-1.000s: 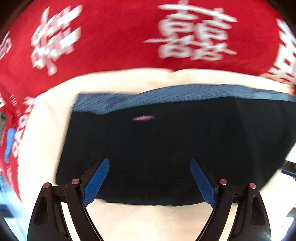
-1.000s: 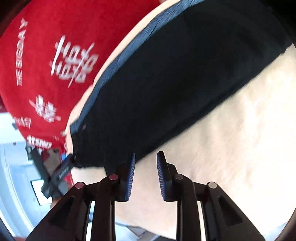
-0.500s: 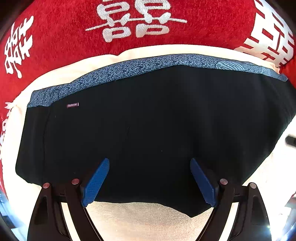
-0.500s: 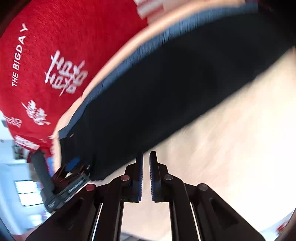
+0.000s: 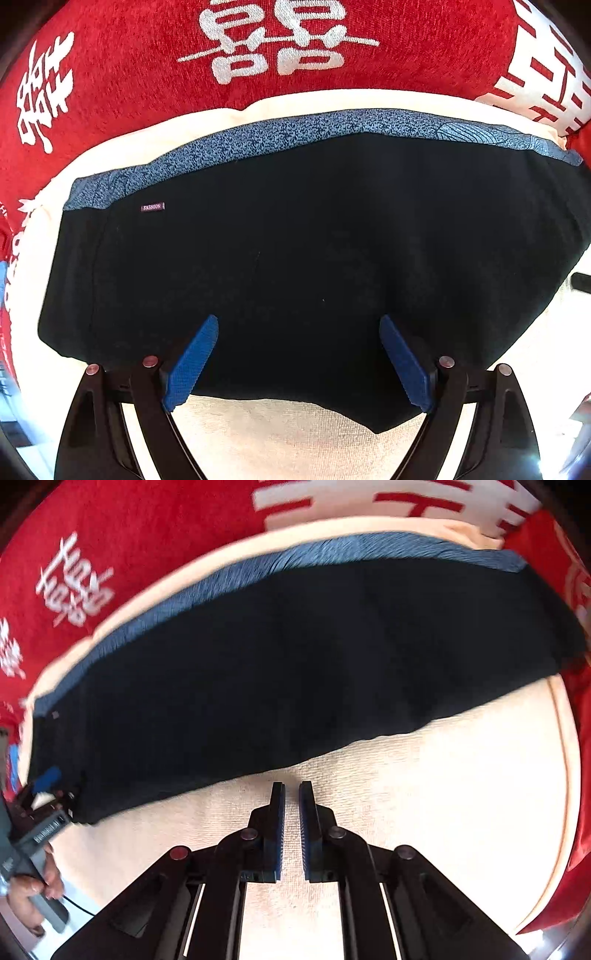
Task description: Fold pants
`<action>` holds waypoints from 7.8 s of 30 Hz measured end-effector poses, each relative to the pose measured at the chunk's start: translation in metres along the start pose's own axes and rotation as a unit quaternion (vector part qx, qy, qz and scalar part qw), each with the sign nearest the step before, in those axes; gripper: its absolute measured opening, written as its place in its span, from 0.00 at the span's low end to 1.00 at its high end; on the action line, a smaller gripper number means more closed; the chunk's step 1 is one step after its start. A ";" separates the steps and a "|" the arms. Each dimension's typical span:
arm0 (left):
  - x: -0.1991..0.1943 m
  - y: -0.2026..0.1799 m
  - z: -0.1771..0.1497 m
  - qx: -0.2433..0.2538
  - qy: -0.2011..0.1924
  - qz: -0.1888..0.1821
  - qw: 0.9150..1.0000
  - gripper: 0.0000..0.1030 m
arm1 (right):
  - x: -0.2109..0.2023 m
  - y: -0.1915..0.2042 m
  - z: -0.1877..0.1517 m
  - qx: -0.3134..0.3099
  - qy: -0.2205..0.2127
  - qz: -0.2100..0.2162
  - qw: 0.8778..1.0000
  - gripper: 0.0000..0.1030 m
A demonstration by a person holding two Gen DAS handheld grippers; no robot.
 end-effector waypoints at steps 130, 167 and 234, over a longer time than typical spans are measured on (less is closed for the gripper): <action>-0.002 -0.288 0.123 0.181 0.003 0.069 0.981 0.93 | -0.064 -0.230 0.055 0.245 -0.147 0.085 0.955 0.48; 0.013 -0.250 0.124 0.128 0.002 0.029 0.991 0.93 | -0.036 -0.221 0.047 0.316 -0.150 0.233 0.907 0.48; 0.007 -0.253 0.133 0.124 0.009 0.036 0.992 0.93 | -0.013 -0.207 0.110 0.286 -0.148 0.243 0.915 0.29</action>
Point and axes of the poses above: each gripper's, at about its wrist camera, not at the fingertips, and x roughly the way its jaws point, y to its left, z to its top, the point moved 8 cm from there along x, roughly the way its jaws point, and after that the axes turned 6 degrees about x, right-handed, at the moved point
